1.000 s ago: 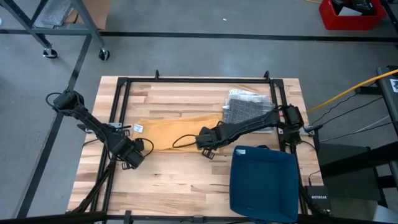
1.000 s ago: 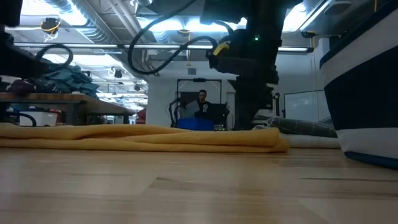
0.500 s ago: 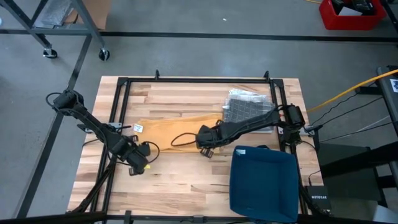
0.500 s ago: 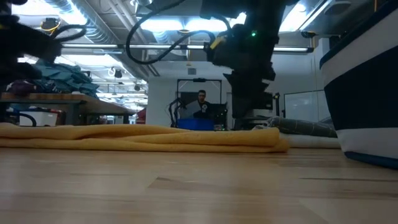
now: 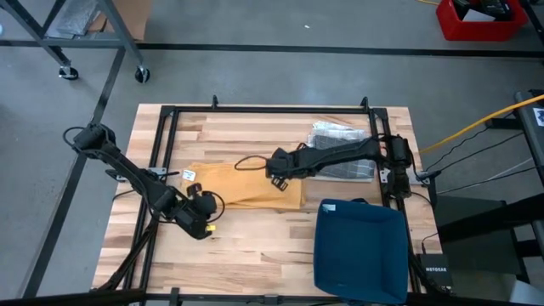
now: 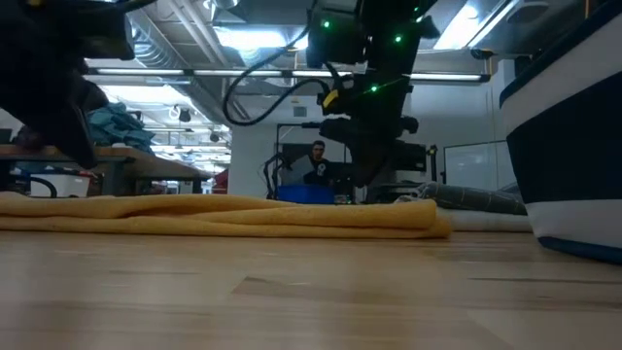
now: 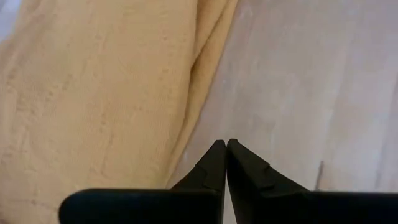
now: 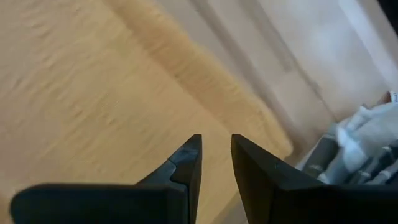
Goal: Fold towel
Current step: Fold yellow towel
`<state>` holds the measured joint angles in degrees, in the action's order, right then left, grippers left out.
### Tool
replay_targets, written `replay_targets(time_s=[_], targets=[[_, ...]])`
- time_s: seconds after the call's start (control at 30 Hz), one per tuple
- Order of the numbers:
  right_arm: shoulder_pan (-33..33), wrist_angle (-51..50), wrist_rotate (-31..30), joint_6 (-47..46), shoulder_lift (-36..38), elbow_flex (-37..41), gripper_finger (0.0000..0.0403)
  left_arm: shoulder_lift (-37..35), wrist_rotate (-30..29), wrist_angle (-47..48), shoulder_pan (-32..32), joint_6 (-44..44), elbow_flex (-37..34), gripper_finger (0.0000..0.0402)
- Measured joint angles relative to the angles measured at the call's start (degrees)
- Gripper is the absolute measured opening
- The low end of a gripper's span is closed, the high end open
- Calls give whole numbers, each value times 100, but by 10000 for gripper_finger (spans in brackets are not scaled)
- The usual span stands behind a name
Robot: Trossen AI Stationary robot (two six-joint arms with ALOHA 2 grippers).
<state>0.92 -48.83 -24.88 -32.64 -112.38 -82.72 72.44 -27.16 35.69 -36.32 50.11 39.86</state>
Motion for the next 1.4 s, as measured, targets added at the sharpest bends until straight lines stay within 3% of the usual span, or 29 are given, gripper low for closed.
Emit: replay_targets(time_s=[0.27, 0.53, 0.8, 1.07, 1.4], targets=[[489, 544, 534, 5, -8, 0, 92, 693, -273, -103, 134, 88, -1, 5], [518, 672, 771, -4, -288, -2, 92, 1356, -275, -62, 380, 86, -4, 5], [427, 719, 2186, -31, -736, -19, 92, 1521, -294, 399, 540, -103, 0, 5], [-236, 720, 2512, -474, -767, -133, 92, 1517, -634, 1651, 837, -107, -5, 5], [-1418, 2005, 2885, -1506, -791, -258, 92, 1517, -1176, 1367, 1430, -936, -7, 5]])
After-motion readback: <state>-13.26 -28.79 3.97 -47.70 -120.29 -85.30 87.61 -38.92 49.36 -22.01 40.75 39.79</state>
